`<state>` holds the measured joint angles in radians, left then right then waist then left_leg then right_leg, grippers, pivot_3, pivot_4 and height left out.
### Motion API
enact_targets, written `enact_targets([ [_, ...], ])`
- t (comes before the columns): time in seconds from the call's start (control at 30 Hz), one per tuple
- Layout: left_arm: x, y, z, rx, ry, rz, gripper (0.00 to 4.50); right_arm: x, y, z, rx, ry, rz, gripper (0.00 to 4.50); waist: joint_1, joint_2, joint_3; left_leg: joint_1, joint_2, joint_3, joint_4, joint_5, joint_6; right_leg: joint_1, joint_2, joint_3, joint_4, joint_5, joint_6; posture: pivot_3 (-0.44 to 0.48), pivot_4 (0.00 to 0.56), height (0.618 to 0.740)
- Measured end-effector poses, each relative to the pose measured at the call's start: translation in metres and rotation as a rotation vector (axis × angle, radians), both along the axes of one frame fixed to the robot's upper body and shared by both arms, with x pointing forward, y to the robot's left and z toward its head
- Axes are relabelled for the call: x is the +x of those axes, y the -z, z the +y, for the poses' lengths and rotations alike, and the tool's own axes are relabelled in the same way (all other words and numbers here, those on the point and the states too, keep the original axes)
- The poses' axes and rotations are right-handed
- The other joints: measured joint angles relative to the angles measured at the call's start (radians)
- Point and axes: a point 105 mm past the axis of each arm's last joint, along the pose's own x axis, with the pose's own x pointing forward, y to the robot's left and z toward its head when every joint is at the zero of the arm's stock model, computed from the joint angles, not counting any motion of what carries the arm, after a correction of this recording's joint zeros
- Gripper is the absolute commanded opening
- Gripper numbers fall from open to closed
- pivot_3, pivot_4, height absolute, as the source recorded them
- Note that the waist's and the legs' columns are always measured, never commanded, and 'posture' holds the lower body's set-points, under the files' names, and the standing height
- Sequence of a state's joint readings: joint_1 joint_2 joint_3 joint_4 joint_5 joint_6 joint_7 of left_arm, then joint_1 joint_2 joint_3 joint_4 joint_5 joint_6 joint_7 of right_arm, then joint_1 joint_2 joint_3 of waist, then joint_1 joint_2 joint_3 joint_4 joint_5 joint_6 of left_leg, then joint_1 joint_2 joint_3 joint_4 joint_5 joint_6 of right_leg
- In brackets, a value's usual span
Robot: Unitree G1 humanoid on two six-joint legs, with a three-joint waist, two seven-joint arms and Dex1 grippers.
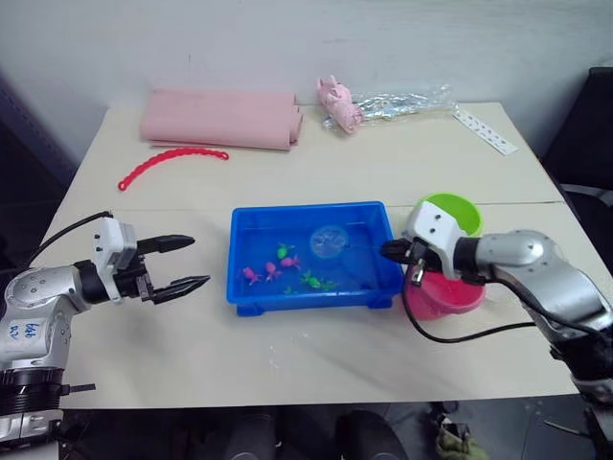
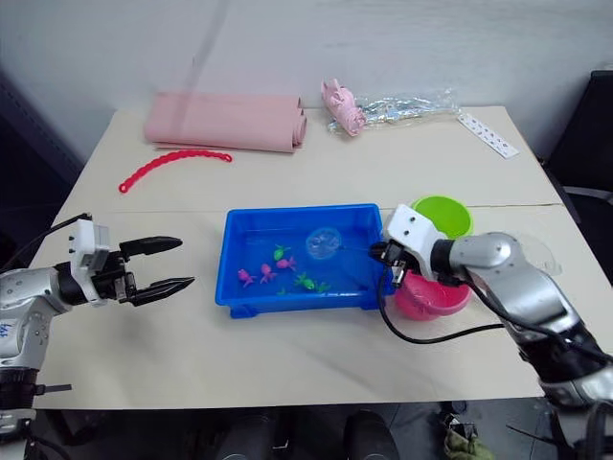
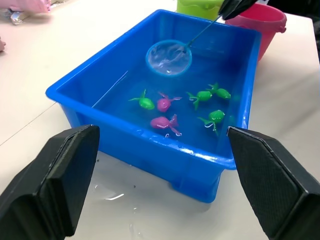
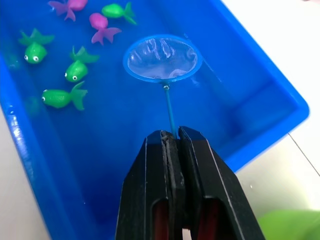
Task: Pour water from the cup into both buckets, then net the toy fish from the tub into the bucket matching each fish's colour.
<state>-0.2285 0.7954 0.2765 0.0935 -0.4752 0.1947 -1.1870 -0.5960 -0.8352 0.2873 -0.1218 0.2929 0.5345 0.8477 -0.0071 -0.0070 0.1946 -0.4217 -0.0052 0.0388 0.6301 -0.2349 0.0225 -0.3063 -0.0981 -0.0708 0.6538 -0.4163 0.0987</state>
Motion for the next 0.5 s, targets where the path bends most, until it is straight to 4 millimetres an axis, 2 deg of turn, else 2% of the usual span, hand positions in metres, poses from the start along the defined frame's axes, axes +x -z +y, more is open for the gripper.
enact_targets([
  [0.2, -0.003, 0.000, -0.006, -0.007, 0.008, 0.023, 4.45, 0.002, 0.016, 0.012, -0.050, -0.052, 0.077, 0.00, -0.001, 0.000, 0.000, 0.000, 0.000, 0.000, 0.000, 0.000, 0.000, 0.000, 0.000, 0.000, 0.000, 0.000, 0.000, 0.000, 0.150, 0.740],
  [0.33, -0.003, 0.000, -0.006, -0.008, 0.006, 0.027, 4.45, 0.006, 0.016, 0.012, -0.088, -0.061, 0.086, 0.00, -0.001, 0.000, 0.000, 0.000, 0.000, 0.000, 0.000, 0.000, 0.000, 0.000, 0.000, 0.000, 0.001, 0.000, 0.000, 0.000, 0.150, 0.740],
  [0.5, -0.003, -0.001, -0.007, -0.004, 0.007, 0.021, 4.45, 0.003, 0.015, 0.025, -0.070, -0.108, 0.113, 0.00, -0.003, 0.000, 0.000, 0.000, 0.000, 0.000, 0.000, 0.000, 0.000, -0.001, 0.000, 0.000, 0.001, 0.000, 0.000, 0.000, 0.150, 0.740],
])
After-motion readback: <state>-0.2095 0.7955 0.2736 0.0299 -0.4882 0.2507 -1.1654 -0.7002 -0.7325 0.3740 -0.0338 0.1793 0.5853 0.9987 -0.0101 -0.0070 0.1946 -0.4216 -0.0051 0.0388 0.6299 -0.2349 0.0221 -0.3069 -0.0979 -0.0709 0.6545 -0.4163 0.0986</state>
